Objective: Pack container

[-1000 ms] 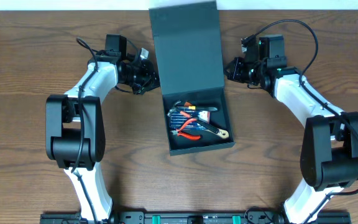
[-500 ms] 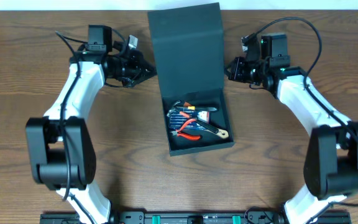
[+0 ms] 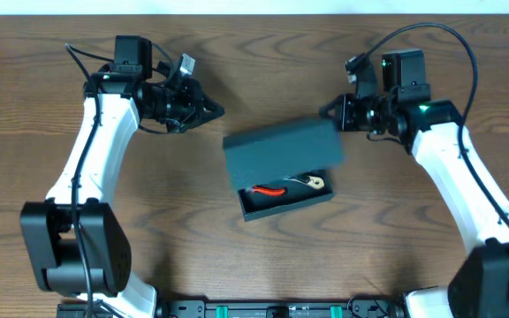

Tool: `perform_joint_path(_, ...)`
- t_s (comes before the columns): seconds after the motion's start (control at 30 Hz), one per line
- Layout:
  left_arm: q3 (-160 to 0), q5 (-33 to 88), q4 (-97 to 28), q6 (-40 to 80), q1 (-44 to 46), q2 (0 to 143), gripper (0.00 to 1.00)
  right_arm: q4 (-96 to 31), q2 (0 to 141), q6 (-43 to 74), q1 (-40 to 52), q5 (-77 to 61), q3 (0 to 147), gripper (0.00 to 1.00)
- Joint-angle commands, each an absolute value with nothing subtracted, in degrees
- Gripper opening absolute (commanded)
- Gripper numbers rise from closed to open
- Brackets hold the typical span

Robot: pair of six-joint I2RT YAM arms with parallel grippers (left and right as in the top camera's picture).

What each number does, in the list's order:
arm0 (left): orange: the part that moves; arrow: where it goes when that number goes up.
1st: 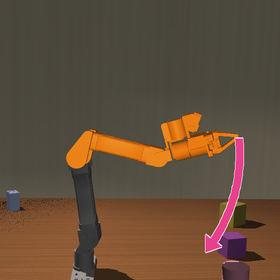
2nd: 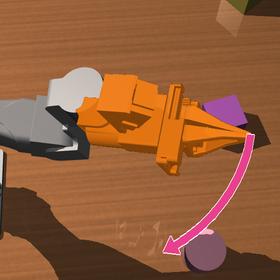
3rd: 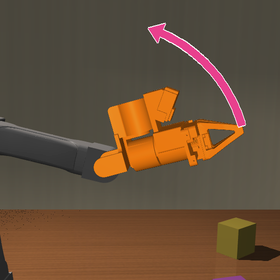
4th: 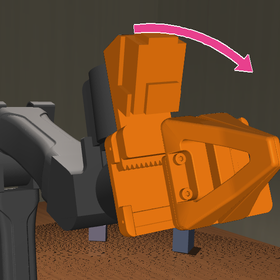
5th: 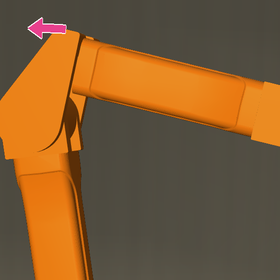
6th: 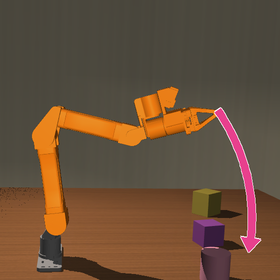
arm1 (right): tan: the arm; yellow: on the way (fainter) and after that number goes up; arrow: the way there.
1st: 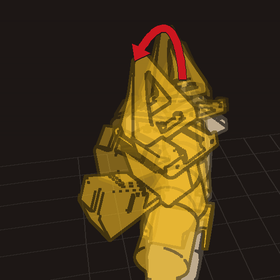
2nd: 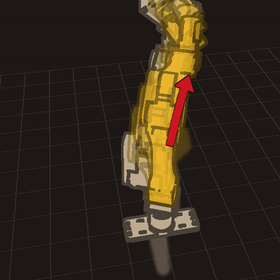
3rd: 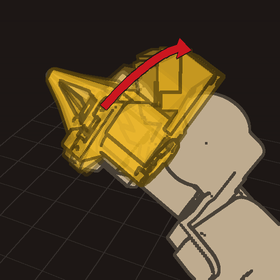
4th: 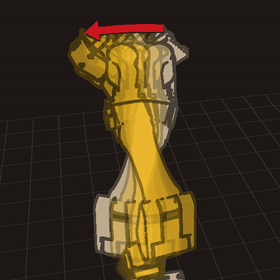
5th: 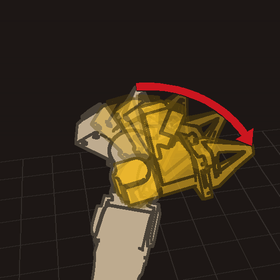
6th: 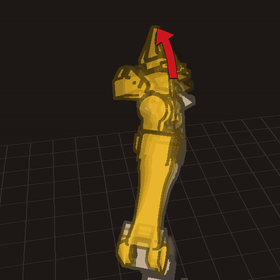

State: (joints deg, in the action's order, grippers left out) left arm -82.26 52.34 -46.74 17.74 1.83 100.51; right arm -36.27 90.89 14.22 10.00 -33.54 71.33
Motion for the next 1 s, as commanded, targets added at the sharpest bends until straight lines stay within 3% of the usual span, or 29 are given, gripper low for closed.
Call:
perform_joint_path(0.0, -83.6, 52.2, -49.0, 14.2, 1.7, 98.1, 0.06, -40.0, 87.4, 9.4, 10.8, -32.2, 72.4, 0.01)
perform_joint_path(0.4, -83.6, 42.8, -56.4, 11.8, 1.7, 94.3, 0.06, -52.9, 83.9, 5.5, 11.0, -21.9, 72.3, 0.01)
perform_joint_path(0.5, -83.6, 42.8, -56.6, 11.8, 1.7, 94.1, 0.08, -54.1, 83.9, 5.5, 11.6, -18.5, 72.3, 0.12)
perform_joint_path(0.53, -83.6, 42.8, -56.8, 11.8, 1.7, 94.1, 0.17, -54.6, 83.9, 5.5, 11.7, -17.2, 72.3, 0.2)
perform_joint_path(0.57, -83.6, 42.8, -57.0, 11.8, 1.7, 94.1, 0.43, -55.3, 83.9, 5.5, 11.9, -15.8, 72.3, 0.42)
perform_joint_path(0.6, -83.6, 42.8, -57.3, 11.8, 1.7, 94.1, 0.77, -56.0, 83.9, 5.5, 12.1, -15.0, 72.3, 0.74)
perform_joint_path(0.63, -83.6, 42.8, -57.6, 11.8, 1.7, 94.1, 0.99, -56.7, 83.9, 5.5, 12.1, -14.7, 72.3, 0.99)
perform_joint_path(0.97, -83.6, 42.7, -60.5, 13.5, 1.3, 91.5, 0.99, -62.0, 81.9, 3.0, 11.9, -15.4, 72.3, 0.99)
